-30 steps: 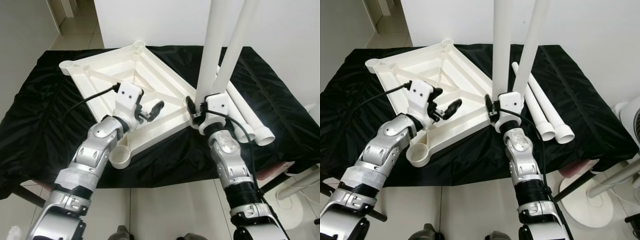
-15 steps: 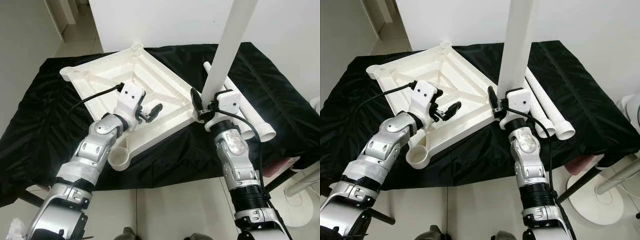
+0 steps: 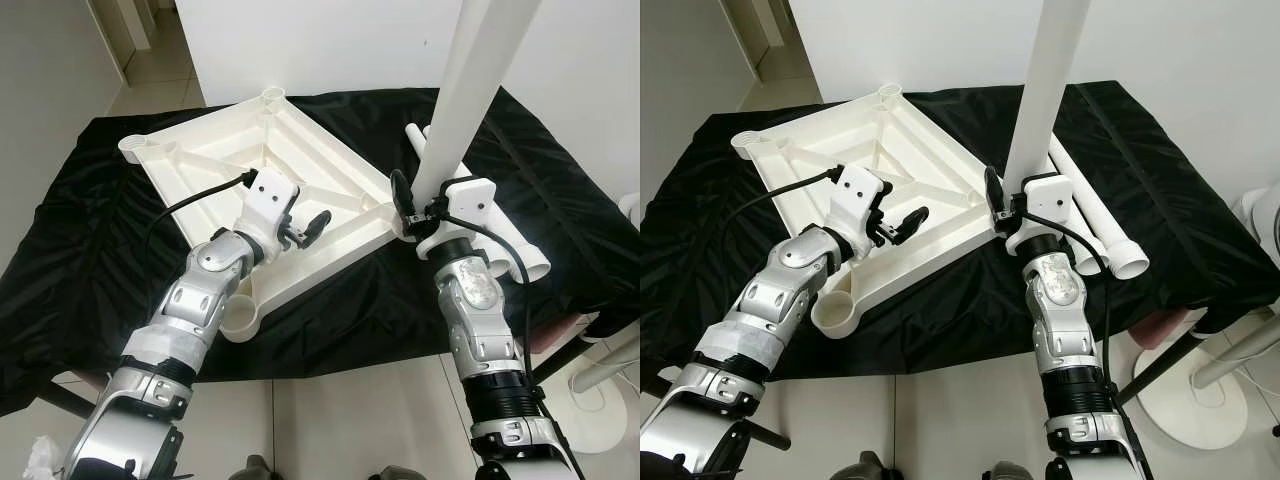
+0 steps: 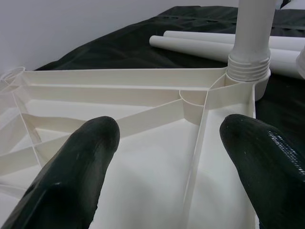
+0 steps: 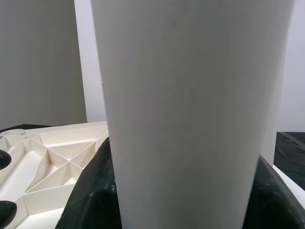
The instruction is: Building children table
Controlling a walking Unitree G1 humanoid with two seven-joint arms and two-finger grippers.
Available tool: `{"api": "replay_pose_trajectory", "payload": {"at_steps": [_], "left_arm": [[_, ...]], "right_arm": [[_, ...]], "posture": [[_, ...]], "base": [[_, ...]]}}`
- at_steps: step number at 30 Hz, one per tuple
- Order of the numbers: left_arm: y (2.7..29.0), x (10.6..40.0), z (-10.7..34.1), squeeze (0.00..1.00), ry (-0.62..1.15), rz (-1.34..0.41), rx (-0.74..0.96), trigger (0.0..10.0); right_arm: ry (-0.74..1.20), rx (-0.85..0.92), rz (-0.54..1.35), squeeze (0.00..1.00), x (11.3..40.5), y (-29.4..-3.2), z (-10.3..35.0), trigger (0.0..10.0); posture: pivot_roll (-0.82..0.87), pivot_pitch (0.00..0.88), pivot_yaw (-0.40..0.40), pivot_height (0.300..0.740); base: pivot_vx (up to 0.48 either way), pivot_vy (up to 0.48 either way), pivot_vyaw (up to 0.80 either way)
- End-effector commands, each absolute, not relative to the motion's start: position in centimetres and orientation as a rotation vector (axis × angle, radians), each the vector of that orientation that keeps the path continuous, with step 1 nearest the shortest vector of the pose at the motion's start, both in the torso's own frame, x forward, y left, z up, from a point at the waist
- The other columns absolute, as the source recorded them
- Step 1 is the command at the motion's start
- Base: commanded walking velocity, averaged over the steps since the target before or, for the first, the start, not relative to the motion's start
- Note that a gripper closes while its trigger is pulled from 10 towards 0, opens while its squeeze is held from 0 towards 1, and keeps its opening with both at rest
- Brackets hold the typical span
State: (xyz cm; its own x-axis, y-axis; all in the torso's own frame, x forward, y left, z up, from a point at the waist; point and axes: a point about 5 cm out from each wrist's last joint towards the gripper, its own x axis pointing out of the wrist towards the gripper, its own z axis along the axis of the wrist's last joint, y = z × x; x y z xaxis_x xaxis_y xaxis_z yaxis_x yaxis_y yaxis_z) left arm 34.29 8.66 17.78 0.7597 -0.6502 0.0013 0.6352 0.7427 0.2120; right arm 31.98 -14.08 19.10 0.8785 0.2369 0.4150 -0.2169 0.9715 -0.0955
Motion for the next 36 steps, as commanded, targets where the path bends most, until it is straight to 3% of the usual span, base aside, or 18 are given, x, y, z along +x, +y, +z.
{"api": "replay_pose_trajectory", "payload": {"at_steps": [1,8,14,27,36], "left_arm": [[9.4,34.5,17.4,0.00,-0.072,-0.640,0.217,10.0],[9.1,33.5,15.4,0.00,0.064,-0.772,0.262,10.0],[8.8,33.4,14.4,0.00,0.132,-0.768,0.252,10.0],[8.5,34.5,15.3,0.00,0.089,-0.672,0.248,10.0],[9.2,34.2,15.4,0.00,0.089,-0.630,0.259,10.0]], "right_arm": [[-0.439,-0.033,0.247,0.00,32.1,-13.8,19.2,10.0],[-0.441,-0.038,0.246,0.00,32.0,-14.1,19.3,10.0],[-0.441,-0.038,0.239,0.00,31.9,-14.2,19.3,10.0],[-0.416,-0.015,0.205,0.00,31.7,-15.2,18.7,10.0],[-0.393,-0.011,0.245,0.00,32.4,-14.2,18.3,10.0]], "posture": [[-0.13,0.000,0.090,0.740],[-0.13,0.000,0.088,0.740],[-0.14,0.000,0.089,0.740],[-0.10,0.000,0.034,0.740],[-0.07,0.000,0.015,0.740]], "base": [[0.000,0.000,0.00],[0.000,0.000,0.00],[0.000,0.000,0.00],[0.000,0.000,0.00],[0.000,0.000,0.00]]}}
